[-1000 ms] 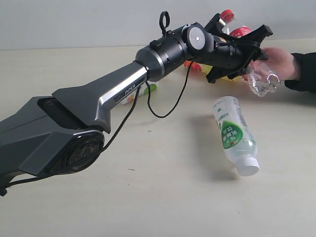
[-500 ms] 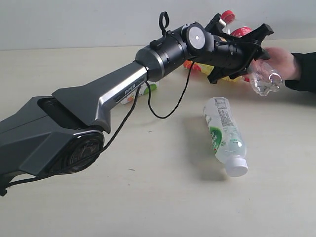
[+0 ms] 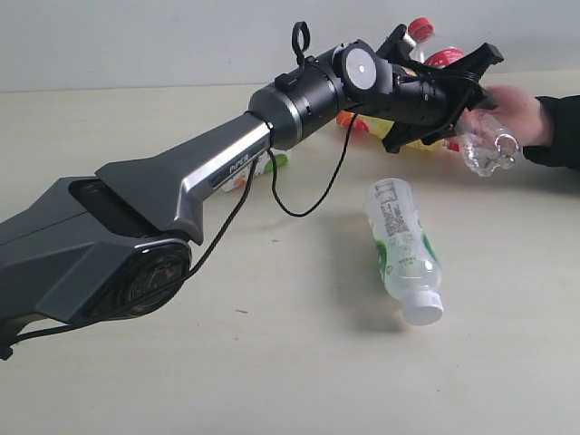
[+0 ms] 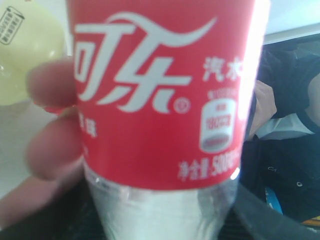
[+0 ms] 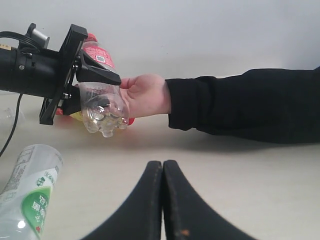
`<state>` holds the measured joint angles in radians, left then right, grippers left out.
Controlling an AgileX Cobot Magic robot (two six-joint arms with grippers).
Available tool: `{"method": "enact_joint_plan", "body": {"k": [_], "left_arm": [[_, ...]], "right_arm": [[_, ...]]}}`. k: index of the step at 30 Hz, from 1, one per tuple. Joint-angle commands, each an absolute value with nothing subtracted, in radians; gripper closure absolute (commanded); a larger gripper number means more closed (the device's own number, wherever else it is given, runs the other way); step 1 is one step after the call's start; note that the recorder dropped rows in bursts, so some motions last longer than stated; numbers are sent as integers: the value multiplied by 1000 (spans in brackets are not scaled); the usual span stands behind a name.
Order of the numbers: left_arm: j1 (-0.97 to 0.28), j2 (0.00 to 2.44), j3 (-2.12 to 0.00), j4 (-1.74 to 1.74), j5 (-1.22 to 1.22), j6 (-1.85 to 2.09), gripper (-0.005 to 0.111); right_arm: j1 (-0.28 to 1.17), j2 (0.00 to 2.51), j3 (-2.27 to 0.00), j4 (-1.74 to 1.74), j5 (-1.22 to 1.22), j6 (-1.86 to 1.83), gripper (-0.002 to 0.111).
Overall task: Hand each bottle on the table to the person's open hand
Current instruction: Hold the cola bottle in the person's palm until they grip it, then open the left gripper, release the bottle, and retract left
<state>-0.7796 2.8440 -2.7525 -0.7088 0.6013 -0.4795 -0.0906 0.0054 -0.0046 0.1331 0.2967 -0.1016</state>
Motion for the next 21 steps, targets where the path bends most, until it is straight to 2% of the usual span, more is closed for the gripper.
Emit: {"method": "enact_joint_plan", "body": {"k": [1, 5, 7, 21], "left_arm": [[-777, 2826, -2756, -720, 594, -472, 59], [-777, 2826, -2756, -720, 594, -447, 43], [-777, 2826, -2756, -726, 589, -447, 39], [-777, 2788, -2756, -777, 630, -384, 39]], "right_arm": [[-88, 0, 0, 132, 290, -103, 108], [-88, 0, 0, 132, 290, -103, 108], [-88, 0, 0, 132, 290, -103, 108], [-88, 0, 0, 132, 290, -103, 108]]}}
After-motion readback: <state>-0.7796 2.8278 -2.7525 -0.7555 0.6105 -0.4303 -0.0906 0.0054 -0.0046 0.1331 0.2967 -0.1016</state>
